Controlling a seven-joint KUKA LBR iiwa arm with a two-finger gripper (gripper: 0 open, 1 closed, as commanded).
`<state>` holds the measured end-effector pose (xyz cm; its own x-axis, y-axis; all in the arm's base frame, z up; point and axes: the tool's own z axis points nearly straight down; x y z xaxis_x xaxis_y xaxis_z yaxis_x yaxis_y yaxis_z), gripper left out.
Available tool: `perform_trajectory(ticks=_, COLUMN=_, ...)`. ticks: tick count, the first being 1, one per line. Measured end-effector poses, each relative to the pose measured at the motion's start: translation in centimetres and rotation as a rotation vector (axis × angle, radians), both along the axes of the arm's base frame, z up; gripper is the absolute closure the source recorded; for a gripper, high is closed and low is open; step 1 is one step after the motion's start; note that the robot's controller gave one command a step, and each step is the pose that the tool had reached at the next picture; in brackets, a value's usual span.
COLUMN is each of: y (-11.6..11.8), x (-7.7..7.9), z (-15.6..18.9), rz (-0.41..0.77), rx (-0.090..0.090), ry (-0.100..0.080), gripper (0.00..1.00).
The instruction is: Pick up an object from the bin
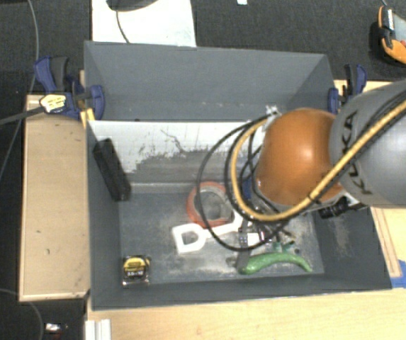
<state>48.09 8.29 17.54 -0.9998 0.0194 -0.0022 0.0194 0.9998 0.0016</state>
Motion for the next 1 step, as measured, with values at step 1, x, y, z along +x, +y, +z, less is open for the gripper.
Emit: perform_trajectory(ticks=1, y=-0.1, x=1.2, z=-7.76, rz=-0.05, rx=0.003, ry=-0.007, gripper=0.0)
